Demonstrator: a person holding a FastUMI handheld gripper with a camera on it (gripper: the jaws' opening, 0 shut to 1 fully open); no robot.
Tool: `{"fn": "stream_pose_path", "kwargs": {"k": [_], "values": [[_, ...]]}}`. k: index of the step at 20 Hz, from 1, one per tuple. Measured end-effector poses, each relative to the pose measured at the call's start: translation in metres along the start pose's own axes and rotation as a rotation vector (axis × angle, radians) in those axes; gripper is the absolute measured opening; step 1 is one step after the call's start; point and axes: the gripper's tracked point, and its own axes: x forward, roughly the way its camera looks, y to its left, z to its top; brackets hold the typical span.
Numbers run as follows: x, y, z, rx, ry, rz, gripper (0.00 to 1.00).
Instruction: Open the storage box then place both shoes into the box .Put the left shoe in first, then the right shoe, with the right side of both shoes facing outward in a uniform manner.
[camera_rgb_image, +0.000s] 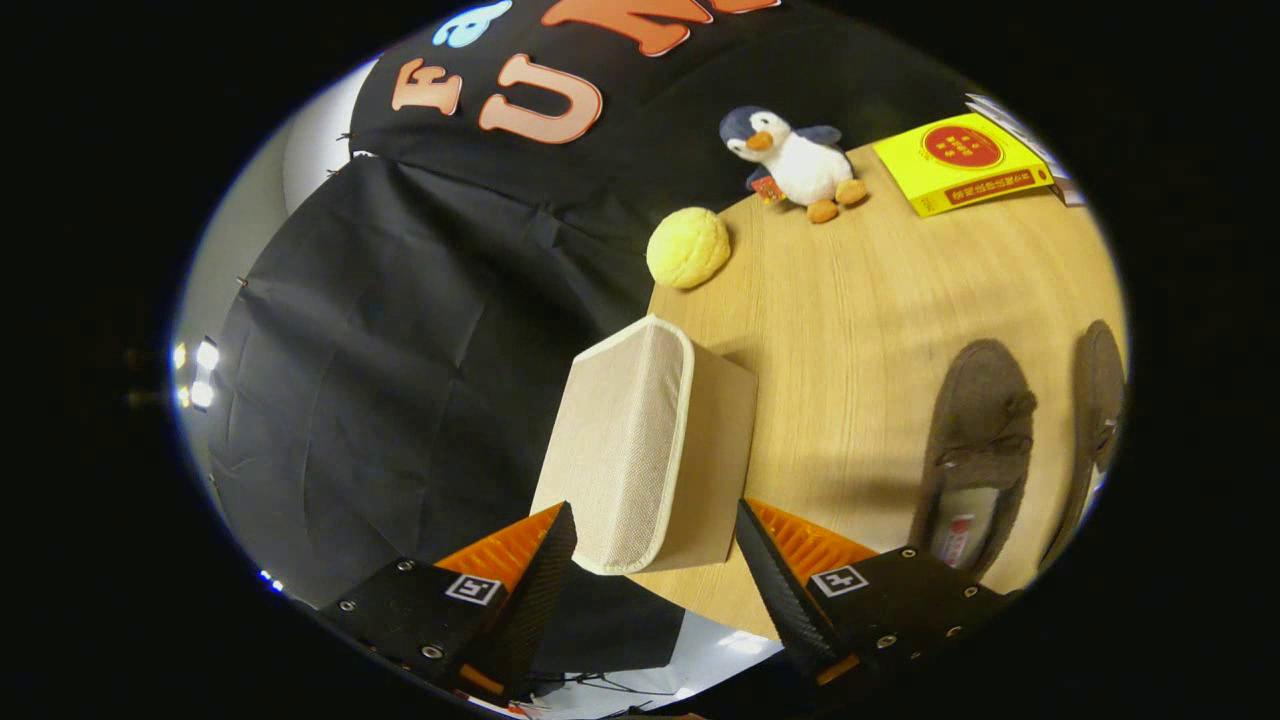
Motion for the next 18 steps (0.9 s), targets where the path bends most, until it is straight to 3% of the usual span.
{"fn": "stream_pose_path", "kwargs": {"k": [5,11,18], "values": [[0.037,0.014,-0.024,0.054,0.097,0.072,0.97],[0.077,0.017,-0.040,0.106,0.146,0.088,0.96],[0.090,0.021,-0.044,0.161,0.152,0.106,0.96]]}}
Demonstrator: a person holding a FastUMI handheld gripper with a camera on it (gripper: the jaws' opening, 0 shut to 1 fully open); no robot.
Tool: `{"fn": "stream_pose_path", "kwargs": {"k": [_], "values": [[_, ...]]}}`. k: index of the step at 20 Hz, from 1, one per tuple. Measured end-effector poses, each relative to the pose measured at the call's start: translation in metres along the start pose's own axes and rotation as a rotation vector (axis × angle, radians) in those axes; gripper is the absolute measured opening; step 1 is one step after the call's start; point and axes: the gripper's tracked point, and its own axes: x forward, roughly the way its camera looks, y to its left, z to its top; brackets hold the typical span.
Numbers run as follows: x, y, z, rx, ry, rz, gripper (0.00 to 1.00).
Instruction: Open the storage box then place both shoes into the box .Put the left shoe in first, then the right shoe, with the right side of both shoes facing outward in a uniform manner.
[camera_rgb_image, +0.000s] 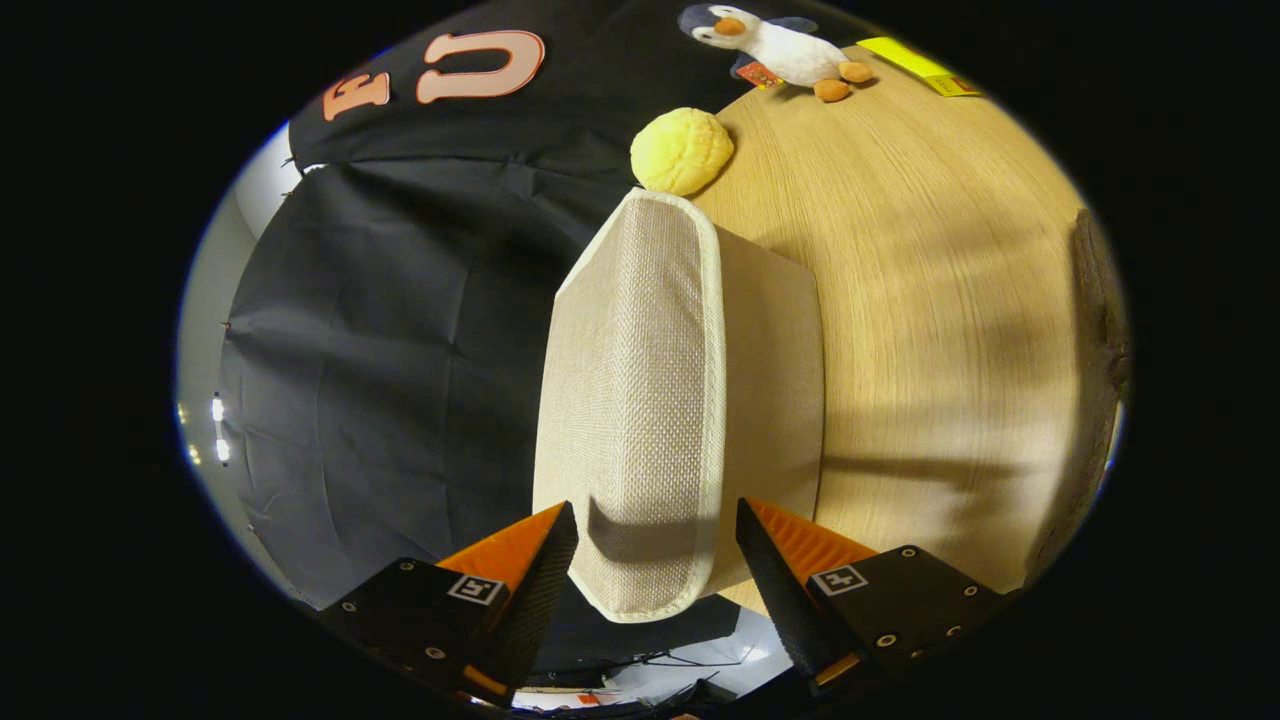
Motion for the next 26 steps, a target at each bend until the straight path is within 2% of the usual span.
{"fn": "stream_pose_path", "kwargs": {"k": [3,6,7,11,12,14,16,22,26], "values": [[-0.010,0.012,0.005,0.004,-0.016,0.044,0.90],[-0.027,0.036,0.010,0.016,-0.036,0.120,0.77],[-0.033,0.048,0.012,0.012,-0.042,0.149,0.76],[-0.049,0.098,0.016,-0.051,-0.061,0.240,0.63],[-0.051,0.110,0.019,-0.070,-0.070,0.253,0.54],[-0.053,0.135,0.022,-0.113,-0.084,0.281,0.44],[-0.051,0.160,0.022,-0.161,-0.092,0.294,0.34],[-0.019,0.221,0.026,-0.296,-0.113,0.286,0.16],[0.012,0.261,0.022,-0.360,-0.085,0.261,0.15]]}}
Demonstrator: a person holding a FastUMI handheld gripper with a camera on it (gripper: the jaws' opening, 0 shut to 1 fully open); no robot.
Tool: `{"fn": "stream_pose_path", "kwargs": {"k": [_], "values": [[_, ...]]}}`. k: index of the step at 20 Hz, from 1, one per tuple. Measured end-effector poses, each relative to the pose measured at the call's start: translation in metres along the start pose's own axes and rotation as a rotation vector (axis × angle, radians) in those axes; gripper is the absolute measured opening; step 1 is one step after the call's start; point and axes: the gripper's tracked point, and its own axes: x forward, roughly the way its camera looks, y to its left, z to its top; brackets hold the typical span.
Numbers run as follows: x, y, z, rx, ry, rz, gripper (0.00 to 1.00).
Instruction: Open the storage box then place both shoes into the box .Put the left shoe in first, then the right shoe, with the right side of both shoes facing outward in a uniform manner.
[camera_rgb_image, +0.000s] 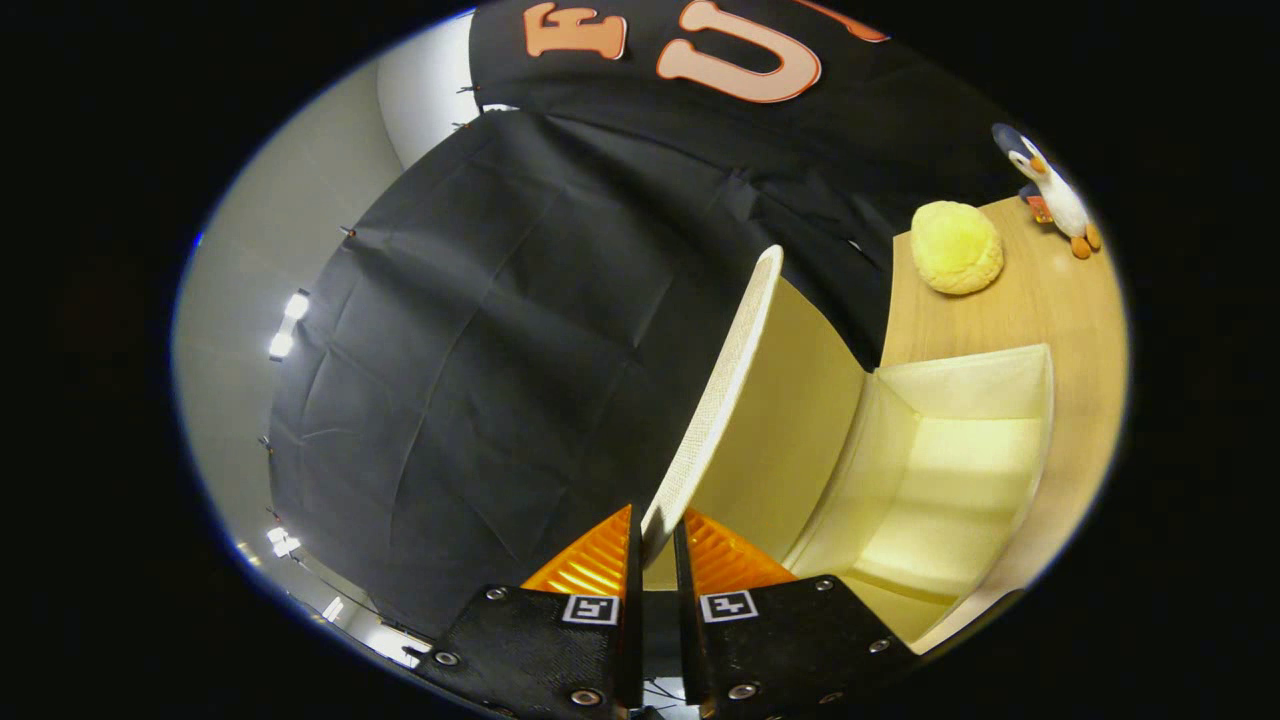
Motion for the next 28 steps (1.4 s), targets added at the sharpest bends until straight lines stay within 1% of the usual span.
{"fn": "stream_pose_path", "kwargs": {"k": [3,9,12,15,17,18,19,20,21,22,24,25,26,28], "values": [[0.035,0.008,-0.005,-0.009,0.022,-0.015,0.16],[0.092,0.016,-0.036,-0.026,0.072,-0.059,0.16],[0.114,0.015,-0.051,-0.007,0.093,-0.100,0.15],[0.125,0.012,-0.061,0.011,0.120,-0.143,0.16],[0.127,0.002,-0.070,0.023,0.158,-0.164,0.26],[0.124,-0.003,-0.072,0.013,0.169,-0.180,0.35],[0.121,-0.008,-0.075,-0.008,0.171,-0.193,0.40],[0.115,-0.014,-0.074,-0.033,0.170,-0.208,0.47],[0.111,-0.016,-0.072,-0.056,0.168,-0.221,0.50],[0.103,-0.022,-0.072,-0.076,0.163,-0.232,0.56],[0.086,-0.031,-0.065,-0.114,0.143,-0.262,0.61],[0.074,-0.037,-0.062,-0.137,0.129,-0.282,0.65],[0.058,-0.046,-0.057,-0.165,0.111,-0.306,0.71],[0.026,-0.067,-0.049,-0.232,0.073,-0.356,0.78]]}}
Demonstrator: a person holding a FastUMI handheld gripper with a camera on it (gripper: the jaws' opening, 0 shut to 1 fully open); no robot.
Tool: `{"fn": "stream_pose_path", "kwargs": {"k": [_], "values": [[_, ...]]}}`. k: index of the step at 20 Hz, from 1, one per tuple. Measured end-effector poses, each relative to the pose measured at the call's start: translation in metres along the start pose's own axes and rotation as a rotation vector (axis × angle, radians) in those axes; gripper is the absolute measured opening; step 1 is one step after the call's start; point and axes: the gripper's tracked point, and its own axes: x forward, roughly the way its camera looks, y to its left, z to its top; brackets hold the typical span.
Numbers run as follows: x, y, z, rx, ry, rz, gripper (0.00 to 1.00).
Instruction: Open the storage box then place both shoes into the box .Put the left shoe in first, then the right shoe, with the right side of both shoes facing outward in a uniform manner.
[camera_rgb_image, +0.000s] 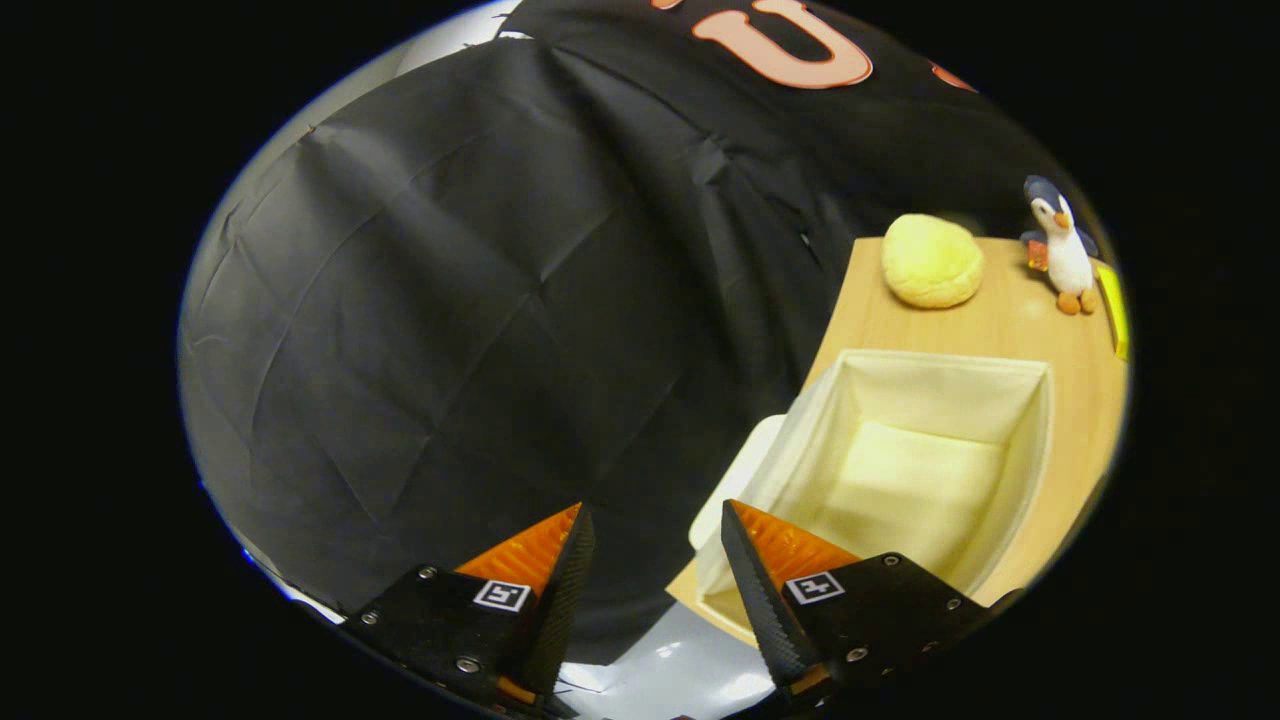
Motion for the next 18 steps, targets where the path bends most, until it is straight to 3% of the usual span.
{"fn": "stream_pose_path", "kwargs": {"k": [3,9,13,18], "values": [[-0.042,-0.045,0.010,-0.065,-0.073,-0.098,0.84],[-0.123,-0.146,0.014,-0.133,-0.183,-0.315,0.84],[-0.167,-0.211,-0.013,-0.163,-0.199,-0.455,0.86],[-0.202,-0.296,-0.070,-0.103,-0.118,-0.604,0.86]]}}
